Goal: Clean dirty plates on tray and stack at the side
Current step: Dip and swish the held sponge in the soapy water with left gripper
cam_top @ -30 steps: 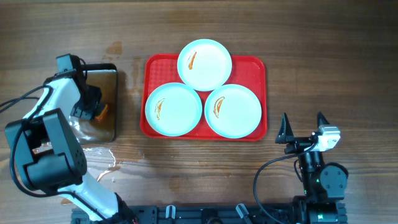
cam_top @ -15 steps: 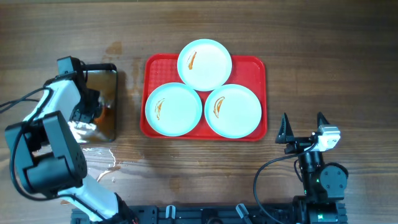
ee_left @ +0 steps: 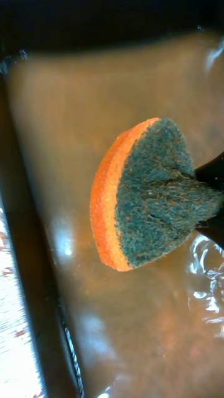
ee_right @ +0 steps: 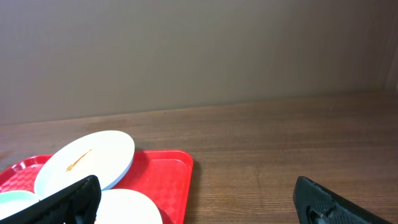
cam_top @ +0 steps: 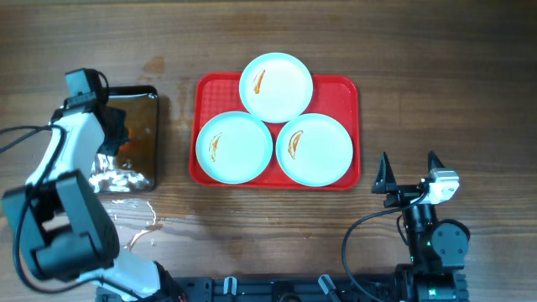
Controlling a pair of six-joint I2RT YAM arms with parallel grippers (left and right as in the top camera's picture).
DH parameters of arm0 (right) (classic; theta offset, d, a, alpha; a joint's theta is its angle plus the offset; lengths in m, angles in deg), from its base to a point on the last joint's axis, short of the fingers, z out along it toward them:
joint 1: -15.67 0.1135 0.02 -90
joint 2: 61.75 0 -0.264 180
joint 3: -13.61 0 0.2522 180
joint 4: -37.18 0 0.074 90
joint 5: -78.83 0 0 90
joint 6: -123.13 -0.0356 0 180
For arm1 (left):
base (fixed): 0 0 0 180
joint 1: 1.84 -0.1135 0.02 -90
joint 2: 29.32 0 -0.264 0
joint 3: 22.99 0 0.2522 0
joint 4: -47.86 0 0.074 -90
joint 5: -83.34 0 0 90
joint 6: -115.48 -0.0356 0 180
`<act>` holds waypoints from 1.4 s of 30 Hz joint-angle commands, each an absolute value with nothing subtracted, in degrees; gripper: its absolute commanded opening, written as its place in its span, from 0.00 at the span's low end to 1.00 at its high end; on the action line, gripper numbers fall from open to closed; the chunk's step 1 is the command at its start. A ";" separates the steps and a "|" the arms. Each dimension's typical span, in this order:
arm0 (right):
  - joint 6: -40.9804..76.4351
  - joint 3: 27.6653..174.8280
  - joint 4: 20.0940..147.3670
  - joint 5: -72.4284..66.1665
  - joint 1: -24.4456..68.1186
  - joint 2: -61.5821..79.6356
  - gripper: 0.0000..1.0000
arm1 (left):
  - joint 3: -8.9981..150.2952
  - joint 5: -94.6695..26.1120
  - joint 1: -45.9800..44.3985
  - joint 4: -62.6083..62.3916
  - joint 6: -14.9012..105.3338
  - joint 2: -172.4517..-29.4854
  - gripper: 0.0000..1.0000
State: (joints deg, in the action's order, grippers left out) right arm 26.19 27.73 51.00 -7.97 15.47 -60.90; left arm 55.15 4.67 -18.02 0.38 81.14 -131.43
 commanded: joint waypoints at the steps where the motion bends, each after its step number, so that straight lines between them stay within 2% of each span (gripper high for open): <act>1: 27.04 27.67 50.87 -7.51 15.16 -61.32 1.00 | 54.96 6.07 -17.87 0.47 81.25 -133.96 0.09; 3: 27.02 27.67 50.87 -7.51 15.16 -61.32 1.00 | 54.96 6.07 -17.87 -0.10 81.25 -133.96 0.22; 4: 27.04 27.67 50.87 -7.51 15.16 -61.32 1.00 | 54.96 6.07 -17.87 -0.45 81.25 -133.96 0.23; 5: 27.06 27.67 50.87 -7.51 15.16 -61.32 1.00 | 54.96 6.05 -17.87 -0.93 81.25 -133.96 0.28; 7: 27.04 27.67 50.87 -7.51 15.16 -61.32 1.00 | 54.96 5.57 -17.85 -2.24 81.27 -133.96 0.58; 10: 27.06 27.67 50.87 -7.51 15.16 -61.32 1.00 | 54.96 -0.36 -17.85 -3.92 81.25 -133.96 0.81; 11: 27.04 27.67 50.87 -7.51 15.16 -61.32 1.00 | 54.96 -2.91 -17.85 -4.43 81.25 -133.96 0.86; 13: 27.04 27.67 50.87 -7.51 15.16 -61.32 1.00 | 54.96 -5.93 -17.85 -5.50 81.25 -133.96 0.87; 15: 27.04 27.67 50.87 -7.51 15.16 -61.32 1.00 | 54.93 -6.87 -17.78 -6.15 81.25 -133.98 0.85; 17: 27.04 27.67 50.87 -7.51 15.16 -61.32 1.00 | 54.45 -6.63 -17.70 -5.58 81.27 -134.11 0.78; 19: 27.04 27.67 50.87 -7.51 15.16 -61.32 1.00 | 53.14 -6.63 -17.70 -3.53 81.27 -134.14 0.59; 20: 27.04 27.67 50.87 -7.51 15.16 -61.32 1.00 | 52.31 -6.63 -17.70 -2.44 81.27 -134.14 0.44; 21: 27.04 27.67 50.87 -7.51 15.16 -61.32 1.00 | 51.72 -6.43 -17.72 -1.69 81.27 -134.14 0.34; 22: 27.04 27.67 50.87 -7.51 15.16 -61.32 0.98 | 51.37 -5.69 -17.72 -1.43 81.27 -134.14 0.26; 23: 27.06 27.67 50.87 -7.51 15.16 -61.32 1.00 | 51.31 -4.42 -17.72 -1.50 81.27 -134.14 0.07; 24: 27.04 27.67 50.87 -7.51 15.16 -61.32 1.00 | 51.31 -3.07 -17.72 -1.47 81.27 -134.14 0.04; 30: 27.04 27.67 50.87 -7.51 15.16 -61.32 1.00 | 51.33 -1.19 -17.76 -1.37 81.25 -134.09 0.04; 31: 27.06 27.67 50.87 -7.51 15.16 -61.32 1.00 | 51.33 -1.17 -17.76 -1.17 81.27 -134.09 0.12; 32: 27.04 27.67 50.87 -7.49 15.16 -61.32 1.00 | 51.33 -0.36 -17.76 -0.12 81.25 -134.09 0.37; 33: 27.06 27.67 50.87 -7.51 15.16 -61.32 1.00 | 51.33 0.71 -17.76 0.84 81.25 -134.09 0.74; 34: 27.06 27.67 50.87 -7.51 15.16 -61.32 1.00 | 51.33 2.16 -17.76 1.87 81.25 -134.09 0.92; 40: 27.04 27.67 50.87 -7.51 15.16 -61.32 1.00 | 51.31 9.13 -17.76 6.83 81.25 -134.14 0.95; 42: 27.06 27.67 50.87 -7.51 15.16 -61.32 1.00 | 51.31 9.52 -17.76 8.69 81.25 -134.14 0.88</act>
State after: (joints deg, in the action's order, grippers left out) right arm 26.32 27.73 51.00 -7.97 15.47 -60.90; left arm 51.72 5.57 -17.92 6.74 81.44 -133.90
